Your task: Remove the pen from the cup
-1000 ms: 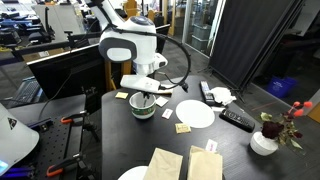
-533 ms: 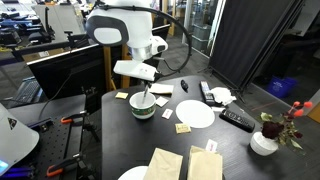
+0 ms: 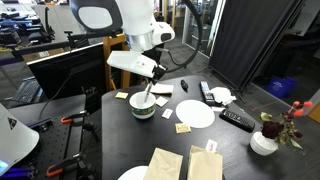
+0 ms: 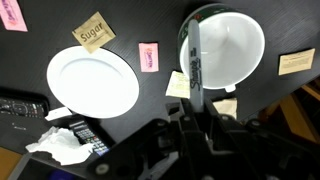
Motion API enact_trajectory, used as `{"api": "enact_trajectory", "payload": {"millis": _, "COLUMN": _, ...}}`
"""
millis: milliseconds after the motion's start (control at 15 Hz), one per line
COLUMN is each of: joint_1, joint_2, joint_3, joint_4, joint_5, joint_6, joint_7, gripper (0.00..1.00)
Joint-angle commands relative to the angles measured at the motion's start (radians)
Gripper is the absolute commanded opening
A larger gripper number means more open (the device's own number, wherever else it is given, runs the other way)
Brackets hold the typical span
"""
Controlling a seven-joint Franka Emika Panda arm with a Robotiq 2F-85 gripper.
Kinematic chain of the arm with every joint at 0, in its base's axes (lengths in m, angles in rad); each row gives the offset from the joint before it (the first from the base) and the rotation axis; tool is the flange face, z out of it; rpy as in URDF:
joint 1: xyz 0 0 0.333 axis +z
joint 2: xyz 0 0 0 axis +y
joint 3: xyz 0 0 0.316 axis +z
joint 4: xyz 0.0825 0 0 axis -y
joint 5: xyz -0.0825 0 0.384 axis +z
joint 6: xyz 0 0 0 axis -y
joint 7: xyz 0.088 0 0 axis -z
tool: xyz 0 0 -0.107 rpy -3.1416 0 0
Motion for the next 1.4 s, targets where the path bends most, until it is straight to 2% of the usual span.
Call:
{"api": "enact_trajectory", "payload": {"millis": 0, "joint_1": 0.030, "joint_2": 0.016, "joint_3": -0.054, "joint_4": 0.002, "joint_5": -0.004, "joint_6": 0.014, "joint_7": 0.054, "gripper": 0.04}}
{"api": "enact_trajectory", "payload": {"millis": 400, "joint_1": 0.030, "joint_2": 0.169, "joint_3": -0.054, "joint_4": 0.051, "joint_5": -0.037, "joint_6": 0.085, "joint_7": 0.086, "gripper": 0.04}}
{"api": "enact_trajectory", "payload": {"millis": 600, "joint_1": 0.016, "joint_2": 0.252, "joint_3": -0.048, "joint_4": 0.086, "joint_5": -0.086, "joint_6": 0.120, "joint_7": 0.151, "gripper": 0.04}}
{"api": "enact_trajectory", "payload": {"millis": 867, "joint_1": 0.000, "joint_2": 0.341, "joint_3": -0.056, "joint_4": 0.139, "joint_5": -0.182, "joint_6": 0.125, "joint_7": 0.326, "gripper": 0.04}}
{"api": "enact_trajectory", "payload": {"millis": 1333, "joint_1": -0.059, "joint_2": 0.437, "joint_3": -0.048, "joint_4": 0.239, "joint_5": -0.245, "joint_6": 0.081, "joint_7": 0.596, "gripper": 0.04}}
